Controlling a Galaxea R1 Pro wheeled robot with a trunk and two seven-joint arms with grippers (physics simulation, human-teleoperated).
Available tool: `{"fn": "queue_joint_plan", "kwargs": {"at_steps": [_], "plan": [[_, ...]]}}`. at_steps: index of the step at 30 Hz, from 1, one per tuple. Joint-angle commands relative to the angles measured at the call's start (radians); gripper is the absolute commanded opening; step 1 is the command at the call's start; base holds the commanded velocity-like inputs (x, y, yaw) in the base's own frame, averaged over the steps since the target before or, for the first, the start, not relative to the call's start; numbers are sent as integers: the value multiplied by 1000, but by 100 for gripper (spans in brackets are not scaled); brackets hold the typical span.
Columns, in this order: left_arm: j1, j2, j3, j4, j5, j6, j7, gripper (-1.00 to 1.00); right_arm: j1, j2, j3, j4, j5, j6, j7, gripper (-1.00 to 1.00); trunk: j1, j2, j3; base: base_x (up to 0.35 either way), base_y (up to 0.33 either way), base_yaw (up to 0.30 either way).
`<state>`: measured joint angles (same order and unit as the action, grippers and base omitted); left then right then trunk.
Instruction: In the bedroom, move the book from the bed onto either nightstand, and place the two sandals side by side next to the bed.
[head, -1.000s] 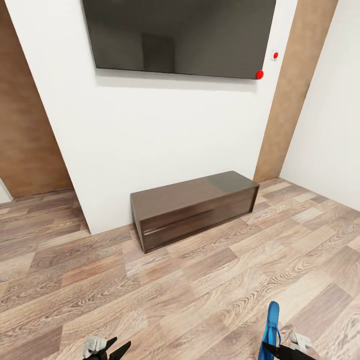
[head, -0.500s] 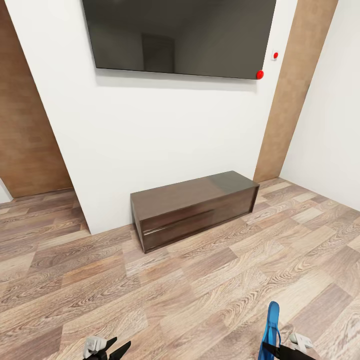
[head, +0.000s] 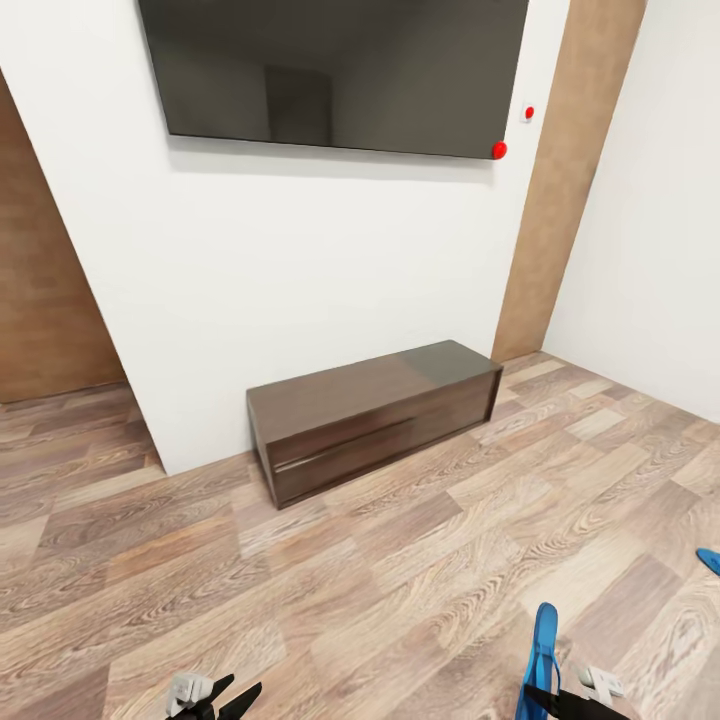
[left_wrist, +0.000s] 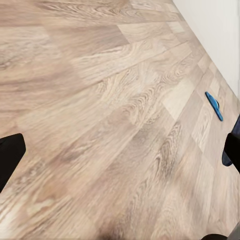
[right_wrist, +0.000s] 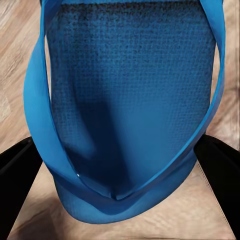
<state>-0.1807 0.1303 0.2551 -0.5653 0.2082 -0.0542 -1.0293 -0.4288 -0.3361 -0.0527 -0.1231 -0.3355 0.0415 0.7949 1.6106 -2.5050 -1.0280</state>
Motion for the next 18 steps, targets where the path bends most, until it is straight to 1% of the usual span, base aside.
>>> {"fn": "queue_joint_plan", "kwargs": {"at_steps": [1, 18], "plan": [[0, 0, 1, 1, 0, -6, -3, 100, -1, 0, -5, 0, 0, 5, 4, -100, 0, 0, -1, 0, 0, -271], [0, 0, 1, 1, 1, -6, -2, 100, -1, 0, -6, 0, 0, 5, 6, -100, 0, 0, -1, 0, 0, -281]]}}
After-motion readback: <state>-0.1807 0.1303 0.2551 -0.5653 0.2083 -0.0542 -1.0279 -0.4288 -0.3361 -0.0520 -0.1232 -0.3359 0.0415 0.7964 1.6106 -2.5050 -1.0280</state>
